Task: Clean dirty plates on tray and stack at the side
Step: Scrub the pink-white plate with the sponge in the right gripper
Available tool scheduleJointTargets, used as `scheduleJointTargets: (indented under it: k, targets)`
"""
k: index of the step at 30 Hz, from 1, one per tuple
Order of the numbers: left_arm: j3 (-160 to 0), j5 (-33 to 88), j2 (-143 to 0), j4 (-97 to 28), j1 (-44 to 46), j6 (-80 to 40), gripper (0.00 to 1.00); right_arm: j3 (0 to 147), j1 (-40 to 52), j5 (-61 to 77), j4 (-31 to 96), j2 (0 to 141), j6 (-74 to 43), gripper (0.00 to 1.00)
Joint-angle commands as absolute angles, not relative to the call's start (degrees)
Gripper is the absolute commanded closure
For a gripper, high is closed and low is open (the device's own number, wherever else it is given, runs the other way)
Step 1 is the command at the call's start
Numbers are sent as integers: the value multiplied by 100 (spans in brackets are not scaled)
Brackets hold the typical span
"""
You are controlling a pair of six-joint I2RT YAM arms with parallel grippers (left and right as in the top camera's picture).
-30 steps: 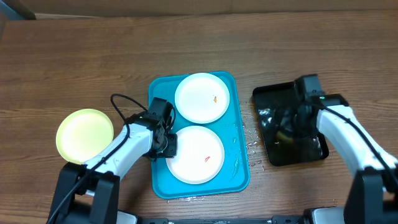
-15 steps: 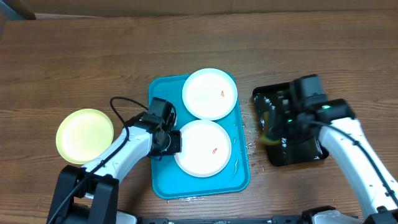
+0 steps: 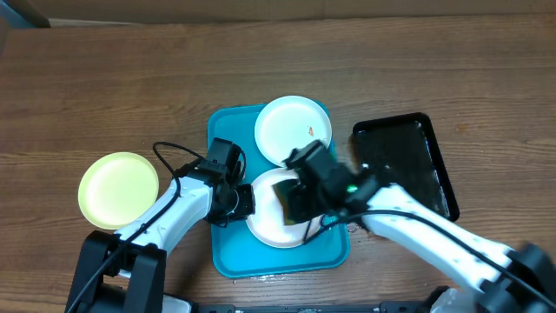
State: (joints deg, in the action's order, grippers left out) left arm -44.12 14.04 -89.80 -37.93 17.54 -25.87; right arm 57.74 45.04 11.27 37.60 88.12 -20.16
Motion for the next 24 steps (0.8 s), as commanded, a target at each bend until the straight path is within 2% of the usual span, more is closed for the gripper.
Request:
scheduleJointTargets:
  k: [1,10,16,24]
  targets:
    - [-4322,1487,-9063,-3809,1765,-2724,96,5658,4694,722,3378,9391,-2152,96]
    - [-4322,1433,-9063,-3830,1765,-2727,96,5658,4630,95,3183,10578,-2565,96]
    - [-4320,937,-9063,-3929,1765,-2729,96,5669,4436,-1243,3964,10663,-3538,96]
    - [-4320,635,-9063,-4051,1758,-2749,96,5699,3911,-2119,4707,10663,-3885,96]
